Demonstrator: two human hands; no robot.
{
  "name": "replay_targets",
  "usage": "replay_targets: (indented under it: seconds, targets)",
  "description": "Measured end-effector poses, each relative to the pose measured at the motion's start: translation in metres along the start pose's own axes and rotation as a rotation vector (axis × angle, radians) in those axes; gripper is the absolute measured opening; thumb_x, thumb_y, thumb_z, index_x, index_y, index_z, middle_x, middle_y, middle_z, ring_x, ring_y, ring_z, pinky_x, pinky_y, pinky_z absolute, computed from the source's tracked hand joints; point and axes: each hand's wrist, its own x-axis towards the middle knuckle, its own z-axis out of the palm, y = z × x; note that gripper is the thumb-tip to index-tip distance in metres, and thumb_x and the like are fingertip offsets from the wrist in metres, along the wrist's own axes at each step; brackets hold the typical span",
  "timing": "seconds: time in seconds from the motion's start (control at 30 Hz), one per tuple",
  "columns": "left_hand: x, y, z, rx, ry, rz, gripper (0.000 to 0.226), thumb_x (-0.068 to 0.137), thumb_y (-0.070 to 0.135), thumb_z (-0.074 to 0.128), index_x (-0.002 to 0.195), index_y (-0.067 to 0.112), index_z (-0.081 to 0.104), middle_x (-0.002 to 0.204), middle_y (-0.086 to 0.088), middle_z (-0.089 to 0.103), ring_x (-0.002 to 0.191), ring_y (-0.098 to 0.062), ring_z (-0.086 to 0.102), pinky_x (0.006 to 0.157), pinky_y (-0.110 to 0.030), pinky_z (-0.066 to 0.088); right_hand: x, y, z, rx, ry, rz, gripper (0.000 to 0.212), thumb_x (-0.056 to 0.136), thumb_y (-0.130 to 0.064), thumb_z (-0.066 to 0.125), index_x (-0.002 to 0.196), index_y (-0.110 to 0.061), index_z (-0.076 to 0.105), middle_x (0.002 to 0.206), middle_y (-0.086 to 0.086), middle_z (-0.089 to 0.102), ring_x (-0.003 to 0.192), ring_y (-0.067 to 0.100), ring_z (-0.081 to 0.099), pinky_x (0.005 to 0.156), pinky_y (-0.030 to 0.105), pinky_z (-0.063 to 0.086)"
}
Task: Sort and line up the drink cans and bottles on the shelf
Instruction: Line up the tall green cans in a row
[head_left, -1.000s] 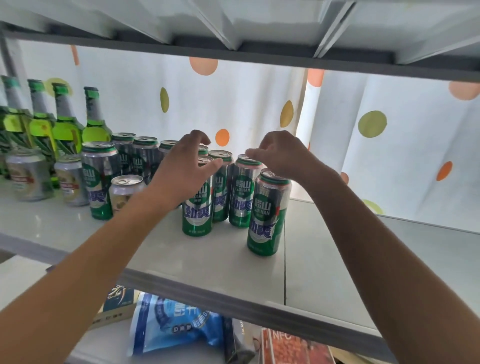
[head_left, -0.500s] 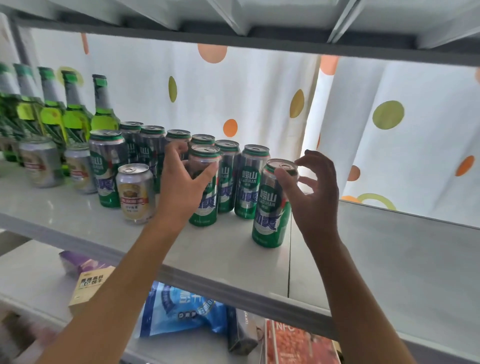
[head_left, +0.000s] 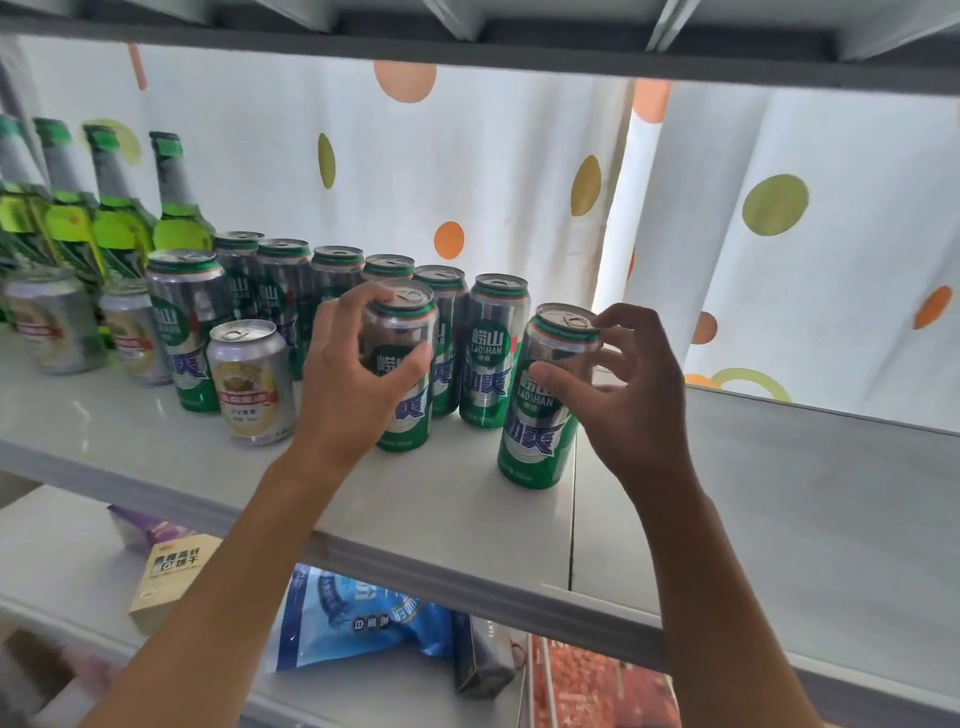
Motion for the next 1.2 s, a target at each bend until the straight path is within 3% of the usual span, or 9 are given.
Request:
replay_targets:
  seconds: [0.1,0.2,0.33,0.53,0.67,0.77,0.9,1.03,1.2]
  targets:
    - [-0.006,0.003,-0.009,-0.238,-0.011,-0.079,0.05,0.068,0.036,0.08,0.107,0.043,0.05,0.121,0.006,0.056,0.102,-0.01,0.065,0.078,-0.039,0.06,-0.001,-0.003,-0.009,-0.006,0.076,0.008,0.052,0.06,-0.039,0.088,0.096,-0.046,0.051,0.102,-0.019,0.07,0.091,-0.002,0.069,0.064,0.017,0.054]
    - [-0.013,0.011,-0.01,-0.273,-0.039,-0.065,0.054,0.064,0.031,0.086,0.103,0.041,0.05,0.119,0.003,0.059,0.099,-0.023,0.068,0.077,-0.04,0.06,-0.001,-0.005,-0.014,0.016,0.189,-0.015,0.052,0.064,-0.031,0.089,0.098,-0.042,0.051,0.103,-0.023,0.068,0.093,0.006,0.07,0.067,0.027,0.058]
    - [-0.01,0.034,-0.002,-0.364,-0.083,-0.054,0.057,0.057,0.036,0.09,0.099,0.041,0.051,0.117,0.0,0.063,0.098,-0.026,0.07,0.077,-0.039,0.06,0.0,-0.003,-0.018,0.005,0.326,-0.069,0.052,0.067,-0.024,0.088,0.1,-0.039,0.051,0.102,-0.023,0.067,0.095,0.008,0.069,0.062,0.018,0.053]
    - [-0.004,0.065,0.033,-0.612,-0.014,-0.055,0.055,0.064,0.015,0.09,0.094,0.04,0.052,0.12,-0.006,0.061,0.099,-0.028,0.069,0.074,-0.039,0.059,0.002,0.004,-0.026,-0.092,0.467,-0.109,0.054,0.067,-0.024,0.088,0.099,-0.04,0.048,0.097,-0.036,0.061,0.091,0.002,0.066,0.063,0.011,0.052]
    - [0.008,0.08,0.051,-0.545,-0.057,-0.013,0.055,0.061,0.017,0.09,0.095,0.038,0.052,0.104,0.02,0.062,0.091,-0.015,0.071,0.068,-0.023,0.056,0.005,0.011,-0.034,-0.13,0.537,-0.101,0.057,0.067,-0.022,0.089,0.098,-0.046,0.047,0.097,-0.036,0.06,0.092,0.004,0.066,0.065,0.012,0.053]
    - [0.023,0.089,0.062,-0.431,-0.159,0.02,0.057,0.06,0.023,0.091,0.098,0.033,0.051,0.101,0.026,0.059,0.085,-0.006,0.069,0.065,-0.017,0.054,0.005,0.014,-0.034,-0.196,0.547,-0.094,0.056,0.068,-0.025,0.088,0.099,-0.046,0.046,0.098,-0.032,0.061,0.094,0.006,0.065,0.075,0.032,0.061]
    - [0.035,0.093,0.083,-0.33,-0.257,0.03,0.054,0.06,0.025,0.09,0.097,0.026,0.05,0.104,0.021,0.059,0.088,-0.012,0.069,0.069,-0.028,0.056,0.006,0.019,-0.033,-0.221,0.527,-0.094,0.053,0.068,-0.022,0.088,0.1,-0.042,0.05,0.099,-0.026,0.062,0.093,0.009,0.066,0.076,0.045,0.059]
    - [0.034,0.089,0.102,-0.283,-0.263,0.049,0.053,0.062,0.028,0.089,0.096,0.022,0.049,0.1,0.021,0.065,0.08,-0.007,0.069,0.062,-0.024,0.055,0.007,0.024,-0.034,-0.253,0.53,-0.077,0.053,0.067,-0.021,0.087,0.102,-0.037,0.052,0.097,-0.028,0.062,0.092,0.01,0.065,0.078,0.046,0.058]
    - [0.034,0.083,0.112,-0.101,-0.22,0.083,0.053,0.055,0.043,0.085,0.088,0.033,0.045,0.085,0.011,0.07,0.072,-0.009,0.067,0.065,-0.039,0.058,0.007,0.027,-0.033,-0.279,0.517,-0.051,0.053,0.068,-0.022,0.088,0.103,-0.036,0.051,0.098,-0.026,0.063,0.091,0.012,0.066,0.079,0.046,0.057]
